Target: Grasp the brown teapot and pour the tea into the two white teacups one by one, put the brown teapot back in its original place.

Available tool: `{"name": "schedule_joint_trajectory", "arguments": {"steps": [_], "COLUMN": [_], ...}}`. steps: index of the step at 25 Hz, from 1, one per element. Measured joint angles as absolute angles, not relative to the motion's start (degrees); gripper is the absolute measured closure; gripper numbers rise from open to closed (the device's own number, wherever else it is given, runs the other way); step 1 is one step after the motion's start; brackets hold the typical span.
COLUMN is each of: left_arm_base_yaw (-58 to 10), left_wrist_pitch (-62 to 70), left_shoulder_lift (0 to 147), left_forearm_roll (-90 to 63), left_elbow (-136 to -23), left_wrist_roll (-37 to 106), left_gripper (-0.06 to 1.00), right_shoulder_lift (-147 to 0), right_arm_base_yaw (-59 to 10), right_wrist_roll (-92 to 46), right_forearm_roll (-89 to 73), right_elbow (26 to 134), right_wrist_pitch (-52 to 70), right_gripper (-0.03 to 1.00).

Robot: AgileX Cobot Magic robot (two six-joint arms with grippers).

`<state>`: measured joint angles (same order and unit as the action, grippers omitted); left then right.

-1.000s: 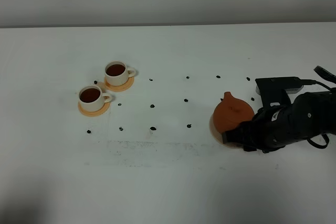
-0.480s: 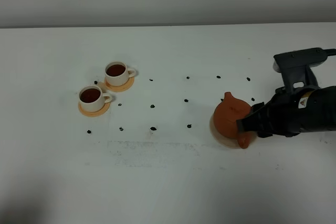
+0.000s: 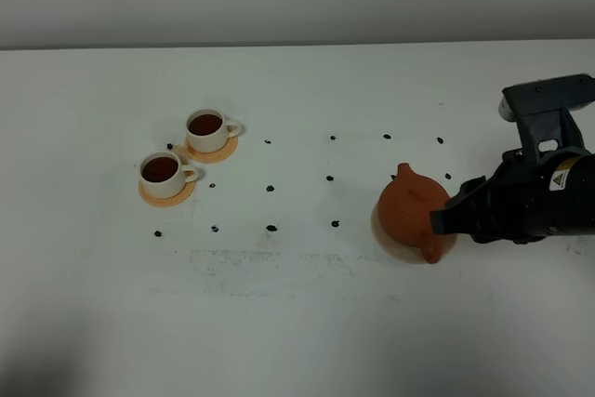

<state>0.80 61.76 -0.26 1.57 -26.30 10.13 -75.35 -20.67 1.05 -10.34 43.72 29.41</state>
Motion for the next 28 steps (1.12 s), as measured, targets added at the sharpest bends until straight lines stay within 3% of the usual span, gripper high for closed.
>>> {"name": "schedule_joint_trajectory", "arguments": {"steps": [5,13,21,28], "left_arm_base_yaw": [0.8,0.8,0.8,0.8], "left_wrist_pitch": [61.8,61.8,61.8,61.8], "left_shoulder_lift": [-0.3,-0.3,-0.3,-0.3], "left_forearm_roll": [1.6,1.6,1.6,1.6], "left_elbow": [-26.3,-26.3,-26.3,-26.3], "left_wrist_roll": [10.2,10.1,10.1,10.1], "left_gripper": [0.44,0.44,0.44,0.44], "right_shoulder_lift": [-66.0,-44.7,-28.0,-21.2], "right_arm_base_yaw": [-18.2,-1.3,9.2,11.5], "right_wrist_roll": [0.9,-8.5,-8.8,-8.0], "right_forearm_roll": [-10.5,-11.0,-8.8,-7.8], "right_elbow": [43.0,42.9,41.2,40.3], "right_wrist_pitch": [39.5,61.6,64.8,65.3], "right_gripper": [0.67,0.74,0.75,0.75]}}
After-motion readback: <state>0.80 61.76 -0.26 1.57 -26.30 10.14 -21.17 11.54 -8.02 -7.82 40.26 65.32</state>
